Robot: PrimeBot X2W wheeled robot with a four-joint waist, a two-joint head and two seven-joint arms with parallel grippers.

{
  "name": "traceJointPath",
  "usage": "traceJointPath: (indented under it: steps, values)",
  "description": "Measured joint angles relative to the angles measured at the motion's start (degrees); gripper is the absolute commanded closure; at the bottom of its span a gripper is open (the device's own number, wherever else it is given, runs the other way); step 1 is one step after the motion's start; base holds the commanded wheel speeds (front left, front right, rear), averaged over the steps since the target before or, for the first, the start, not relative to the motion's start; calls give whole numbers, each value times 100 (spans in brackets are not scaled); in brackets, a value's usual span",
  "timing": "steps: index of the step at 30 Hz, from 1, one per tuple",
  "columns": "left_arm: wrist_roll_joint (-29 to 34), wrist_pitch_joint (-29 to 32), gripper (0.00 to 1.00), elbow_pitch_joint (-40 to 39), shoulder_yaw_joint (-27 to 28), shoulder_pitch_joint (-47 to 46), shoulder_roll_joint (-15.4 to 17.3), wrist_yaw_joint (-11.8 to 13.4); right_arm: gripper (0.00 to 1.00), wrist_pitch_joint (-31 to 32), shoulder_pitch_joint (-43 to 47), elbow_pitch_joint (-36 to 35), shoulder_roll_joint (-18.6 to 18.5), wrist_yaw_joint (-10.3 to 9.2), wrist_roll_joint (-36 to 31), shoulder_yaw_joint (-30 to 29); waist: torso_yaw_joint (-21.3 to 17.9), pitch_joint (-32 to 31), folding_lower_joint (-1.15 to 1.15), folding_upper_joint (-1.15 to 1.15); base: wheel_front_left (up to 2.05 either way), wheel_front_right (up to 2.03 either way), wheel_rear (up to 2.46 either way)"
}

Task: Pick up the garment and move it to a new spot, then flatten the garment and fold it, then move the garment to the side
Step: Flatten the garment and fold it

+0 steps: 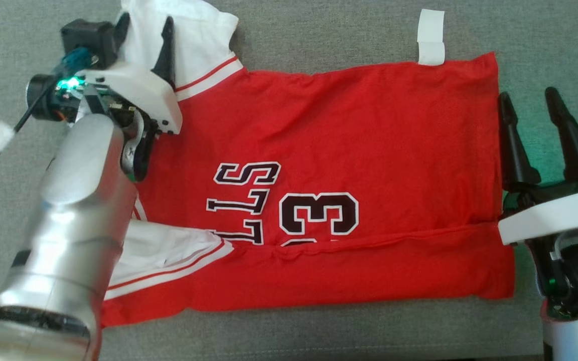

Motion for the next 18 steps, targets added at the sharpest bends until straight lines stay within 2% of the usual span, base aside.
traceJointPath:
  steps: [4,6,7,8,10,18]
  values:
    - [-59,428,0,636,-57,-448,-57,-52,0,59,-3,66,-5,0,25,4,-3,22,-1,0,0,0,0]
    - [-120,678,0,881,-70,-661,-103,-175,0,78,-6,87,-16,-1,25,2,-6,18,-1,0,0,0,0]
    - [-155,787,53,956,-81,-727,-118,-249,0,92,-13,109,-26,-1,25,1,-9,13,-1,0,0,0,0]
    - [-153,811,100,1013,-87,-780,-125,-292,0,92,-20,133,-38,0,26,-1,-11,10,-1,0,0,0,0]
    - [-129,788,100,1094,-166,-813,-125,-302,0,93,-46,205,-76,0,29,-13,-8,8,-1,0,0,0,0]
    - [10,-53,100,1392,-304,-777,-189,-261,0,157,-664,928,-559,0,140,113,74,-50,-1,0,0,0,0]
